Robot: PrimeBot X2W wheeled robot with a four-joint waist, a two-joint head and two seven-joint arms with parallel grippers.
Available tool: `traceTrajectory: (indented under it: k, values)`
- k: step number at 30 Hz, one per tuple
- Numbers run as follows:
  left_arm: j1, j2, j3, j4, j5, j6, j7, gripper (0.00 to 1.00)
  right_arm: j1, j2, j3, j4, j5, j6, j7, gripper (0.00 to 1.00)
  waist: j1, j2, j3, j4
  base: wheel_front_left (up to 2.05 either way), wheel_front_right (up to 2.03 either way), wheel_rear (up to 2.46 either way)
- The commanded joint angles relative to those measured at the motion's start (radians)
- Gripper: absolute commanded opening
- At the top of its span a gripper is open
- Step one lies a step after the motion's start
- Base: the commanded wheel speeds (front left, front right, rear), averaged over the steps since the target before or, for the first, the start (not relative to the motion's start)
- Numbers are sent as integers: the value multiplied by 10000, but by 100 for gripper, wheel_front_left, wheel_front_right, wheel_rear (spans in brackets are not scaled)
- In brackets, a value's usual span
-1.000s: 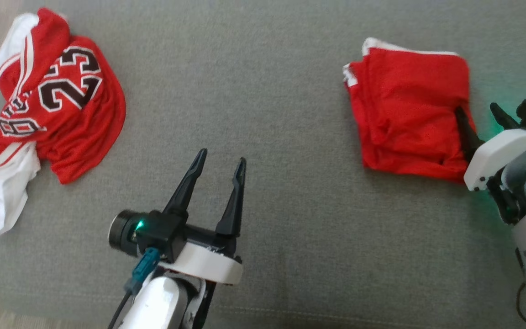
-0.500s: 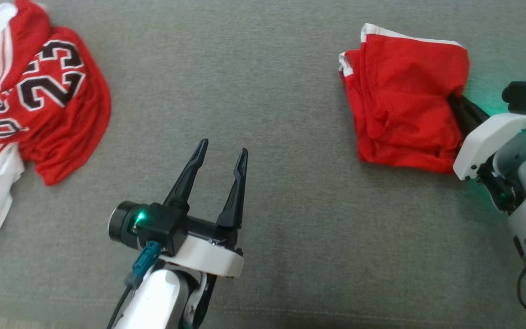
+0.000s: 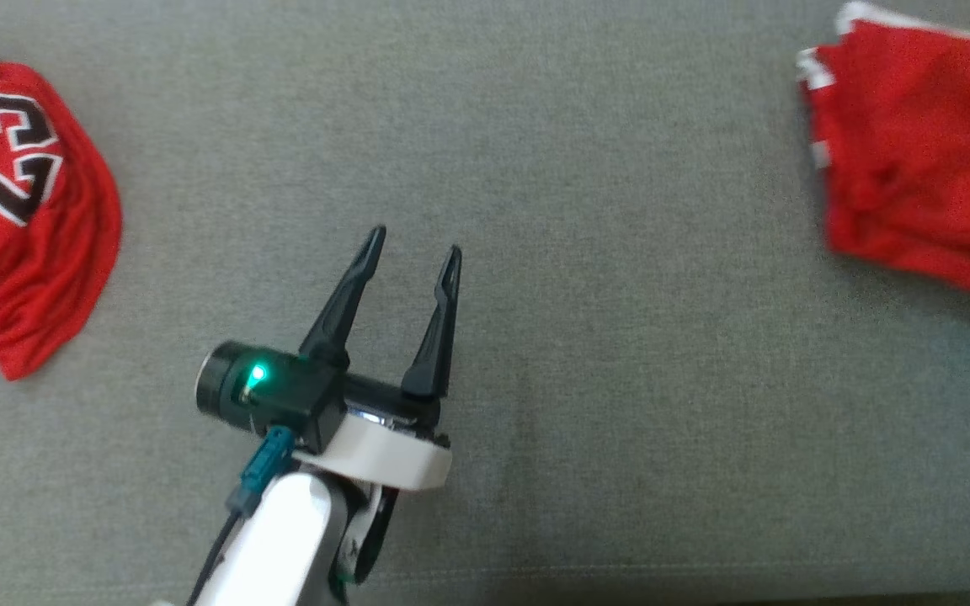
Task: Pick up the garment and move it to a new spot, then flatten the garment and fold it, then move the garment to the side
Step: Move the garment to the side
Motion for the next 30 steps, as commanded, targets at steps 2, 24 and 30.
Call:
traceTrajectory:
  k: [2,24,30]
  values:
    - [-465,-24,271,-444,51,-8,-76,100,-261,-1077,-21,-486,-188,63,140,0,-1,0,424,-166,0,0,0]
    - [-1916,-24,-20,-754,279,-153,-76,100,-264,-3053,-3153,-2013,-3230,63,1269,100,-1,0,1866,-36,0,0,0]
    - [-1505,-24,104,-564,183,8,-76,100,113,-1210,-4264,-2791,-4637,63,1372,100,-1,0,834,-62,0,0,0]
